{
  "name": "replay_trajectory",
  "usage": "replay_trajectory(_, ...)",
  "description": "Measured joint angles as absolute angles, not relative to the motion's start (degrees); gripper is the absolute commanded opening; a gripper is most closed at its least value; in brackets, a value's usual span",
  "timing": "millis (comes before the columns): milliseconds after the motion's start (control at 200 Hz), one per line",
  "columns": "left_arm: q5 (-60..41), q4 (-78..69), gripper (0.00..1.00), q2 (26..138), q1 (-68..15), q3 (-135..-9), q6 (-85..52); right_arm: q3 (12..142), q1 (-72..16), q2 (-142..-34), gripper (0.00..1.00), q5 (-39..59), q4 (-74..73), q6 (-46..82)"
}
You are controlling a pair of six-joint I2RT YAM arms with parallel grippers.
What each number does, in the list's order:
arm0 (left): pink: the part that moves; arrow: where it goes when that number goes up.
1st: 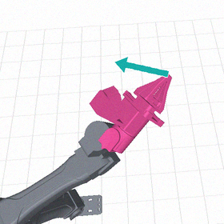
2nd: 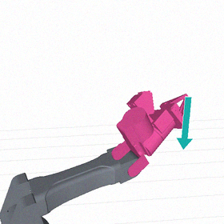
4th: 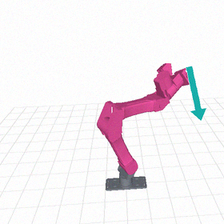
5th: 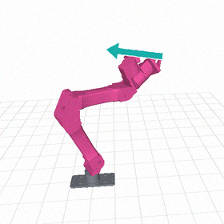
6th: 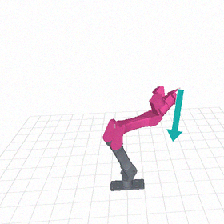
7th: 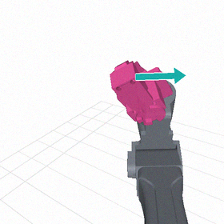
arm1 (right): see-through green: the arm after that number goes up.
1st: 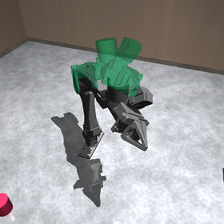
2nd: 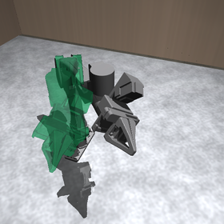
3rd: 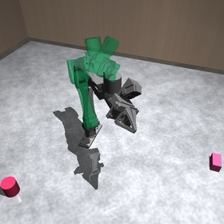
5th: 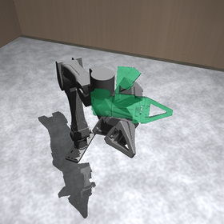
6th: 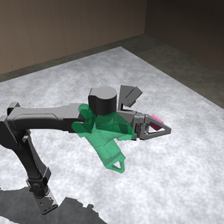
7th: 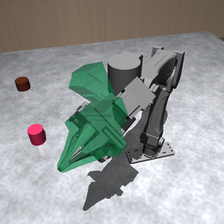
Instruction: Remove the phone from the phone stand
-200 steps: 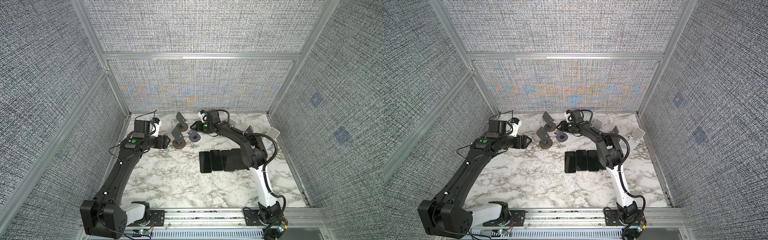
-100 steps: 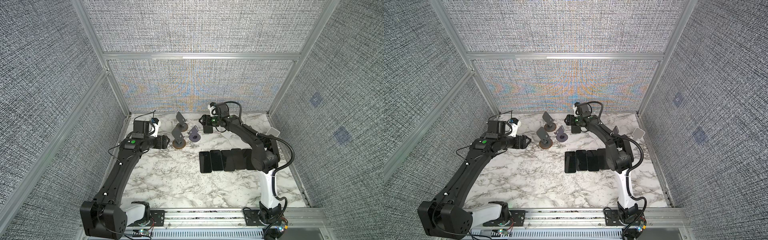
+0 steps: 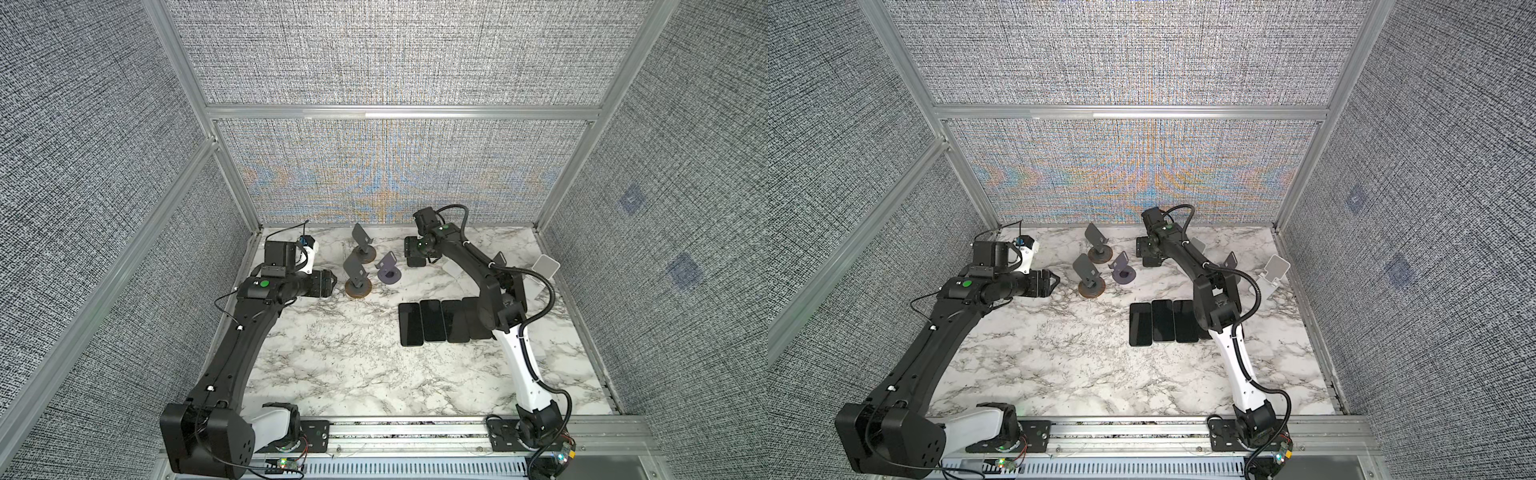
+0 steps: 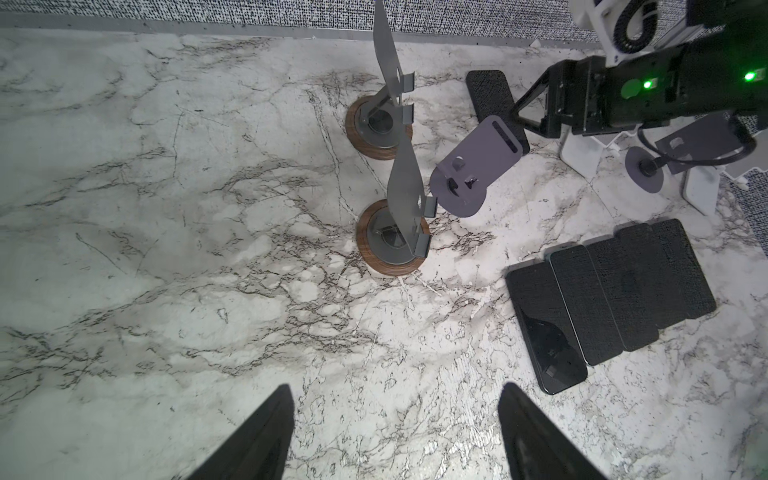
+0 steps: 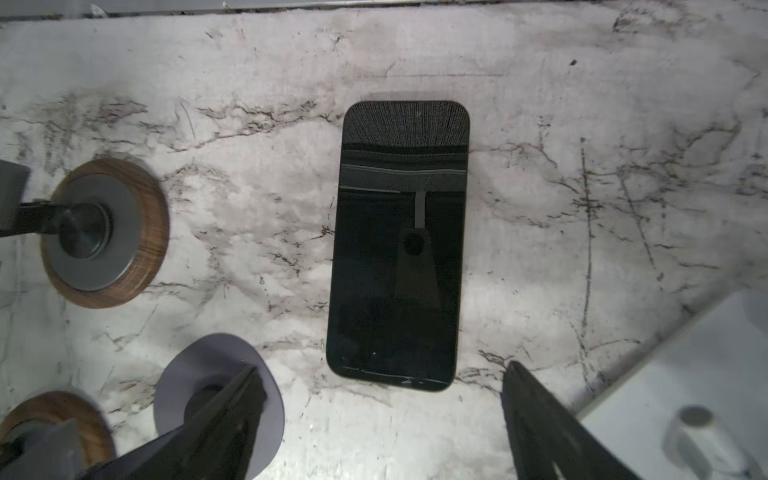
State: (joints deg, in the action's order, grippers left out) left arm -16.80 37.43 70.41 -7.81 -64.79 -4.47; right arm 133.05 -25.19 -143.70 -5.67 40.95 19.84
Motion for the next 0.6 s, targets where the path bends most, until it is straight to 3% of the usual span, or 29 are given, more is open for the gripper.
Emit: replay_trajectory(600, -17.61, 37.76, 0.79, 70.81, -6.66, -64.79, -4.56, 142.85, -25.17, -153.58, 0.93, -8.62, 45.39, 20.95)
